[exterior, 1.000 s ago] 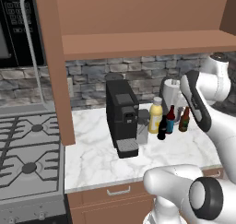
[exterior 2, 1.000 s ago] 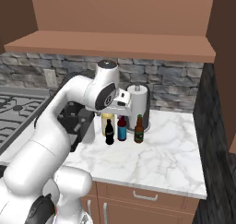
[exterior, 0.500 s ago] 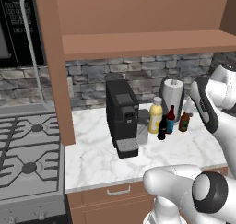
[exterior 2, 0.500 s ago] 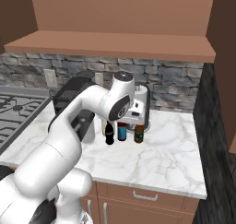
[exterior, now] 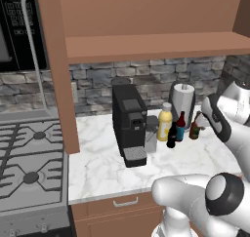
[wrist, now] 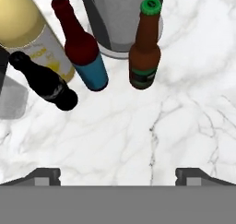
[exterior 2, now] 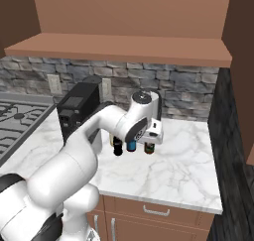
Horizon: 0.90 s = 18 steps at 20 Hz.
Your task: Sort all alcoholic drinks to one cabinet, and non-alcoholic drinks to the other.
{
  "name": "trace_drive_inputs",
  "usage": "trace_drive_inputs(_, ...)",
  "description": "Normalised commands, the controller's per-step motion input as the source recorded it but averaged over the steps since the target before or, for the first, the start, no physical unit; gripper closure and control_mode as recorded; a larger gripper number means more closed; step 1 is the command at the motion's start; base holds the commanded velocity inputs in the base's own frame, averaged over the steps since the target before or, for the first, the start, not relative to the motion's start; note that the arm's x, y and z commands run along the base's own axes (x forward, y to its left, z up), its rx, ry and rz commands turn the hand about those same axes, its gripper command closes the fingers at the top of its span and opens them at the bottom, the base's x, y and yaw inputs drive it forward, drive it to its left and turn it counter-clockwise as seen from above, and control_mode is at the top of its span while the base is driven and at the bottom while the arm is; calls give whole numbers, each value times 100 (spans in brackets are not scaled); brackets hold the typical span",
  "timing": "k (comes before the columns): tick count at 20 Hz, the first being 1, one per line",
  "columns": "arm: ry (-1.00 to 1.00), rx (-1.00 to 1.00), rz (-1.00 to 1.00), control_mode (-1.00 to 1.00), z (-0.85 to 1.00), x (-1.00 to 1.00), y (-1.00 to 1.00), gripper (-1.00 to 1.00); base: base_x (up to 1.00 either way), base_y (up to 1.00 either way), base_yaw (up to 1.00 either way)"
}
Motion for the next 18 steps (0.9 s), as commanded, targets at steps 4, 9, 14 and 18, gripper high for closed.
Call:
trace_drive_inputs(4, -7, 0, 0, -100, -40, 26, -1, -100, 0, 0, 0)
trace_drive_inputs(9, -8, 0, 0, -100, -20, 19, 0, -100, 0, 0, 0)
trace_drive_inputs(14, -4, 0, 0, -100, -6, 21, 0, -100, 0, 0, 0)
trace_drive_inputs(18, -1, 0, 0, -100, 0, 26, 0, -100, 0, 0, 0)
